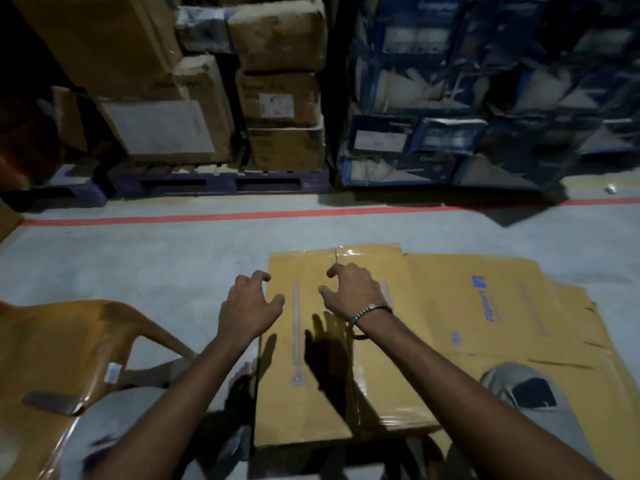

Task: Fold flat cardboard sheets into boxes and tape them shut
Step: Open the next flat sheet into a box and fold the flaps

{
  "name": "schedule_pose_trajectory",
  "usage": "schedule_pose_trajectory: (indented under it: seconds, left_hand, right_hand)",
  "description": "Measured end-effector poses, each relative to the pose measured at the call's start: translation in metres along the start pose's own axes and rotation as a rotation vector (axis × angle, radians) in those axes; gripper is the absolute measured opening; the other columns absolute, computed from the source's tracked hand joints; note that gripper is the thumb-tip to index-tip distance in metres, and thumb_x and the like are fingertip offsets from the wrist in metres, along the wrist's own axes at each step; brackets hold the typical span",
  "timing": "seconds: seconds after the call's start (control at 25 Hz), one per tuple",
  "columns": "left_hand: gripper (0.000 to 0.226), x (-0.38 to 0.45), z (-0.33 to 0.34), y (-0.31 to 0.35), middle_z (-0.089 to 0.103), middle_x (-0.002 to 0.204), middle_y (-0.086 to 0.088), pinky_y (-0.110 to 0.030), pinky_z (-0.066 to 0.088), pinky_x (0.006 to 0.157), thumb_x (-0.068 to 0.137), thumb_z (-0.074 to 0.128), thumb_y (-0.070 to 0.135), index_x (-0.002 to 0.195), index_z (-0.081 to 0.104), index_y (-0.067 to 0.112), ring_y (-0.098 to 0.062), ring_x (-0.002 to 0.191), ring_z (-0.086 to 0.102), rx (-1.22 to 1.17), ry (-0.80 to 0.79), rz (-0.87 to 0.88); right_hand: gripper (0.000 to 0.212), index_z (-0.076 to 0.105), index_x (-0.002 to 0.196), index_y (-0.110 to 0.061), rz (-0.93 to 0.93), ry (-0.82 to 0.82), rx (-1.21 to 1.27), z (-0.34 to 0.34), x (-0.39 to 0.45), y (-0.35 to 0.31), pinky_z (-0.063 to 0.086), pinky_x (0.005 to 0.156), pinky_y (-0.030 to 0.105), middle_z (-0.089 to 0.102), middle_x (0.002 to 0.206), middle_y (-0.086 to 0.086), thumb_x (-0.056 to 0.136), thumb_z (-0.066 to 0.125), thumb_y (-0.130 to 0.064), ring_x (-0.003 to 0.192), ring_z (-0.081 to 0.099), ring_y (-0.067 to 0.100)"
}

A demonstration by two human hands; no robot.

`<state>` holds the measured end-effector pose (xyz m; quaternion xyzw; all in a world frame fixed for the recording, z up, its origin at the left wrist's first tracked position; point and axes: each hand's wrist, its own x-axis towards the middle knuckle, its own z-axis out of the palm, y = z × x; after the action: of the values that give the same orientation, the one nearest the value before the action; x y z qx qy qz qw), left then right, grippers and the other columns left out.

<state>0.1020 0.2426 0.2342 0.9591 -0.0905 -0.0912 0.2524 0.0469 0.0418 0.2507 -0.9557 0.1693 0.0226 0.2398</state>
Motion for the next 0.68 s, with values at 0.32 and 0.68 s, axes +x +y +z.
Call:
schedule_pose_trajectory:
  seconds: [0.32, 0.68]
  left_hand:
    - [0.101, 0.024, 0.098, -0.03, 0.027, 0.155, -0.025, -0.053, 0.045, 0.104, 0.093, 0.06, 0.067, 0.162, 0.011, 0.012, -0.046, 0.138, 0.04, 0.199, -0.323, -0.181]
    - [0.132, 0.056, 0.103, -0.021, 0.04, 0.163, -0.011, -0.046, 0.045, 0.099, 0.06, 0.08, 0.08, 0.159, 0.035, 0.007, -0.036, 0.14, 0.047, -0.659, -0.211, -0.606]
  right_hand:
    - [0.041, 0.062, 0.135, -0.015, 0.168, 0.04, 0.06, 0.025, -0.009, 0.17, 0.051, 0.096, 0.043, 0.059, 0.13, 0.01, 0.097, 0.064, -0.033, 0.124, 0.054, 0.031]
    - [0.11, 0.028, 0.16, -0.012, 0.614, -0.002, 0.647, 0.04, 0.049, 0.185, 0.042, 0.11, 0.043, 0.037, 0.163, 0.013, 0.077, 0.086, -0.054, 0.146, 0.04, 0.035]
